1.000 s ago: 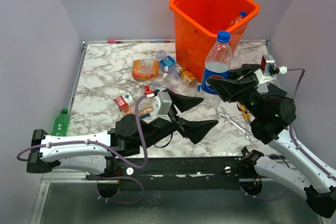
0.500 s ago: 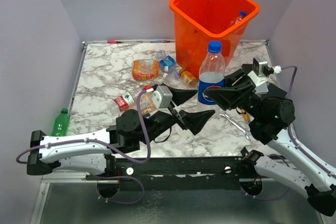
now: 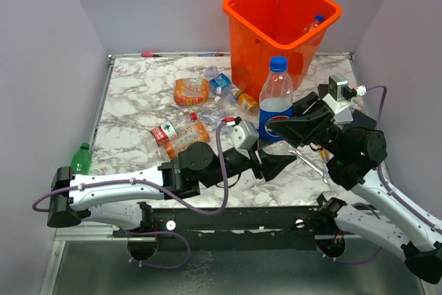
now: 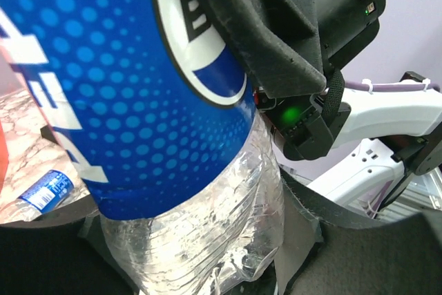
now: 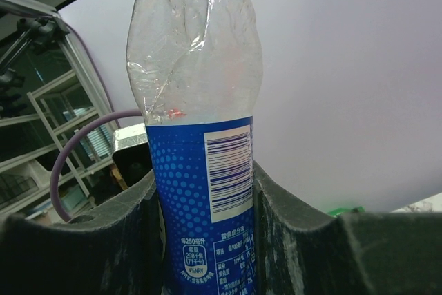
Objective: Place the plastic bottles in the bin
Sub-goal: Place the plastic bottle in the trash bin.
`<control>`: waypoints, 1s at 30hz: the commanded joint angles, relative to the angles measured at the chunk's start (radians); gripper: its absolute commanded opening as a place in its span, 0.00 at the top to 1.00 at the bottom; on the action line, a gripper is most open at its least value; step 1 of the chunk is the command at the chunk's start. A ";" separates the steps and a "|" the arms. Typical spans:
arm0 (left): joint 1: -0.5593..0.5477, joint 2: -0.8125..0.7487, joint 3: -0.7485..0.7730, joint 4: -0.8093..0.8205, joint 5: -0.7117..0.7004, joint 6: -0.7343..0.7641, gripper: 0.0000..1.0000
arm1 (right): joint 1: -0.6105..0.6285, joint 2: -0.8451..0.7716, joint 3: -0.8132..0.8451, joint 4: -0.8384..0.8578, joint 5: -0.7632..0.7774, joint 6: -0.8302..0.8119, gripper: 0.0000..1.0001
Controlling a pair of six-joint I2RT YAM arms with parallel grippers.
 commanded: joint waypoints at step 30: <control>-0.006 -0.126 -0.032 -0.303 -0.129 0.115 0.91 | 0.003 0.297 0.963 -1.309 0.251 -0.541 0.05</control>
